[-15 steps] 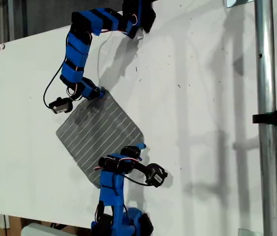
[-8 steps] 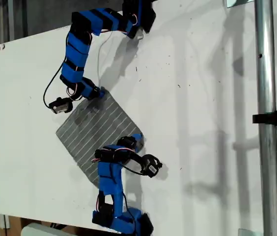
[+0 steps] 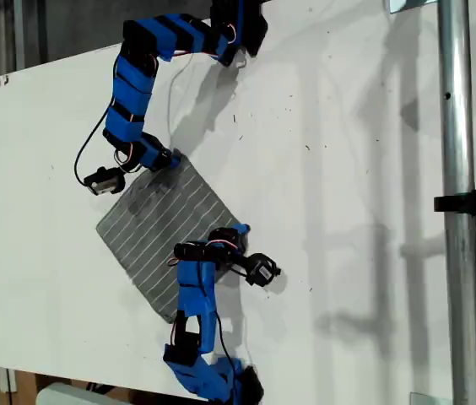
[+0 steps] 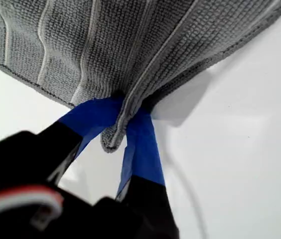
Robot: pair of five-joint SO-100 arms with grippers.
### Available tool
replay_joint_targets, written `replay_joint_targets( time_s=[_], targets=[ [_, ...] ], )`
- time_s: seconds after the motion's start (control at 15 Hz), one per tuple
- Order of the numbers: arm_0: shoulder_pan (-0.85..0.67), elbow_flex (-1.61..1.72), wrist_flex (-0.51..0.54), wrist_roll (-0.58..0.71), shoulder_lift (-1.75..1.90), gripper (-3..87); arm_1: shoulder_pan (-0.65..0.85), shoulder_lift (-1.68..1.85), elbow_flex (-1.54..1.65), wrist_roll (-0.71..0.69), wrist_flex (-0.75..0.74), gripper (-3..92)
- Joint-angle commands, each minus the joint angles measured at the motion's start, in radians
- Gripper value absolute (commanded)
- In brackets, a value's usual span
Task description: Grasp corners of a towel and fold twice.
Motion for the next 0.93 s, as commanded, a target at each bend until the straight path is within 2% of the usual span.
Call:
replay_joint_targets(
  time_s=[0.0,0.07,0.13,0.53,0.73,0.87],
  targets=[
    [-0.043,-0.023,0.002,0.003,-0.002,8.4,-0.006,0.058,0.002,0.015,0.011,-0.3],
    [-0.04,-0.017,-0.002,-0.003,0.002,-1.2,-0.006,0.058,0.003,0.015,0.011,-0.3],
    [-0.037,-0.017,-0.002,-0.003,0.003,-2.8,-0.006,0.058,0.005,0.015,0.009,-0.3],
    [0.026,0.011,0.037,-0.002,0.118,-2.9,-0.057,0.109,0.071,0.061,0.021,-0.3],
    [0.156,0.031,0.089,-0.046,0.224,-2.9,-0.219,0.302,0.213,0.179,0.071,-0.3],
    [0.267,0.034,0.118,-0.083,0.272,-2.9,-0.368,0.46,0.296,0.311,0.126,-0.3]
  ],
)
